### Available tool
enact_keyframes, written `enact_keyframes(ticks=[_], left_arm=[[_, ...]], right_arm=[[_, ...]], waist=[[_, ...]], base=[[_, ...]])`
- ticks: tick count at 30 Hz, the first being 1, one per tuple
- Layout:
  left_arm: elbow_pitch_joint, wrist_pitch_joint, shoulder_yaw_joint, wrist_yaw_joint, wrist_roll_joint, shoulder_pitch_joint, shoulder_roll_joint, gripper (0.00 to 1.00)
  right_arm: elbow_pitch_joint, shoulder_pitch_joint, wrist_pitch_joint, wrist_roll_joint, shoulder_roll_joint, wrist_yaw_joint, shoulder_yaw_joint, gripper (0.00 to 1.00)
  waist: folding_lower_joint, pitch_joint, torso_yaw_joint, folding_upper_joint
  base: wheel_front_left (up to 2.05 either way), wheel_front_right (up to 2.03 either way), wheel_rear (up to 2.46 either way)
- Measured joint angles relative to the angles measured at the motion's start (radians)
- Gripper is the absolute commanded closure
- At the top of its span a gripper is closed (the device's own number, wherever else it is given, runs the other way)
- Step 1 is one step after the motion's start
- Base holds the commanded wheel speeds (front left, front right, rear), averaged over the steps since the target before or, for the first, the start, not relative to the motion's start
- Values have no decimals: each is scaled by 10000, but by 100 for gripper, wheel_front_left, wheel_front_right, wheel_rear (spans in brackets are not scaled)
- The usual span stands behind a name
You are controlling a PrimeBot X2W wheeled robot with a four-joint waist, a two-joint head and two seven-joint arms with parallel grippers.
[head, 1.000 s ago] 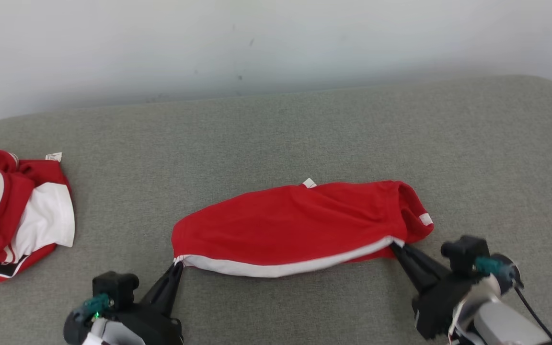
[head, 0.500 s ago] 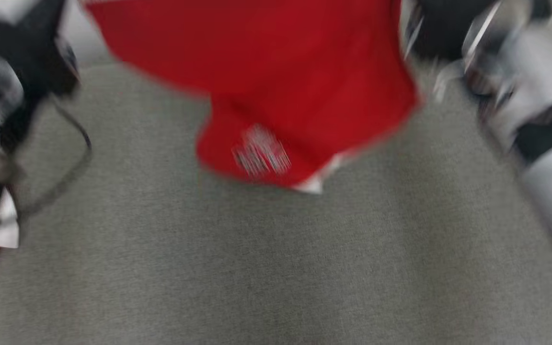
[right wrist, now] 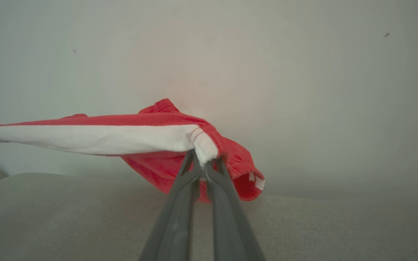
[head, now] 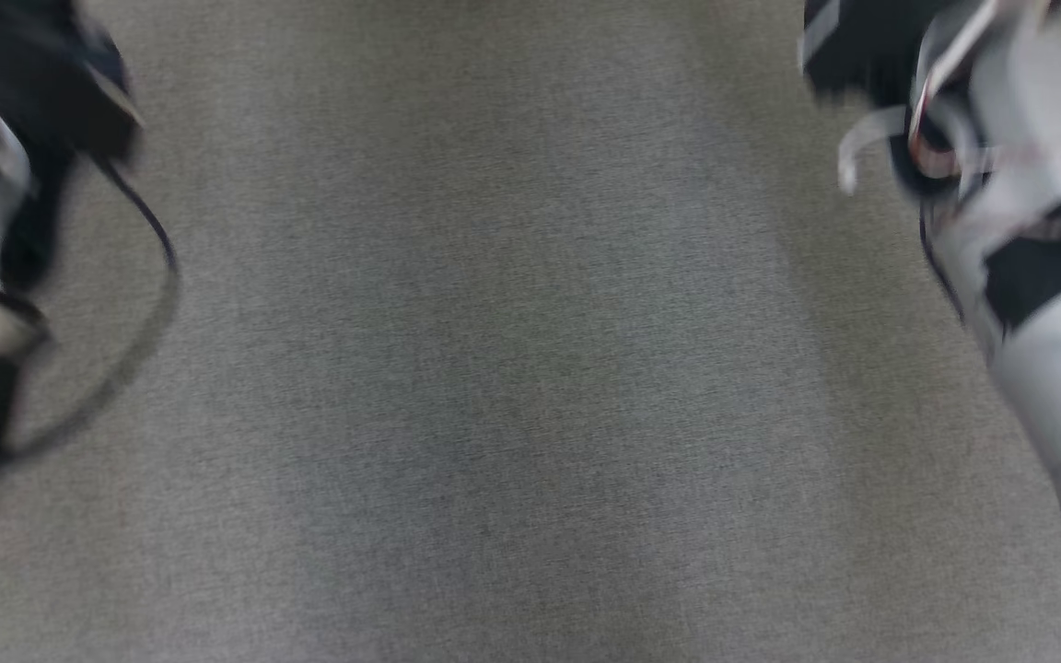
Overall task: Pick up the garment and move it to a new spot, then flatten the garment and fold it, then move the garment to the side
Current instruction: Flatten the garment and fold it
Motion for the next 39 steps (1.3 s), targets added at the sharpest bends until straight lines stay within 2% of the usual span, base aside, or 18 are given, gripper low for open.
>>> enact_keyframes(ticks=[5,8,18,22,29,35,39], left_arm=[[267,-619,-397,-2,-479,2288,-709,100],[543,-993,-673,-2,-499,3389,-961,100],[742,-1352,-1099,153,-109,5282,-717,100],[504,-1438,-1179,186,-107,5806,-821,100],[186,-1484,-1239,194,-401,7086,-1229,100],[-31,-1484,-1806,278,-324,8316,-1290,100],[-288,-1484,-1845,443,-286,8639,-1235,100]], right_arm=[[127,2392,-614,190,-334,2,313,100],[58,3660,-702,249,-412,2,974,100],[-679,5779,-961,1147,-999,4,1912,100],[-980,6269,-1016,1189,-1432,12,2188,100],[-1229,7381,-1080,1442,-1825,12,2374,100],[-1595,8775,-1101,1693,-2050,12,2625,100],[-1787,9123,-1101,1703,-2230,12,2585,100]], waist=[[-5,-37,280,-1],[-5,-249,347,-1],[-9,-1439,384,-3],[-9,-1993,404,-3],[-10,-3007,464,-4],[-10,-3844,506,-4],[-10,-4219,554,-5]], base=[[0,0,0],[0,0,0],[0,0,0],[0,0,0],[0,0,0],[0,0,0],[0,0,0]])
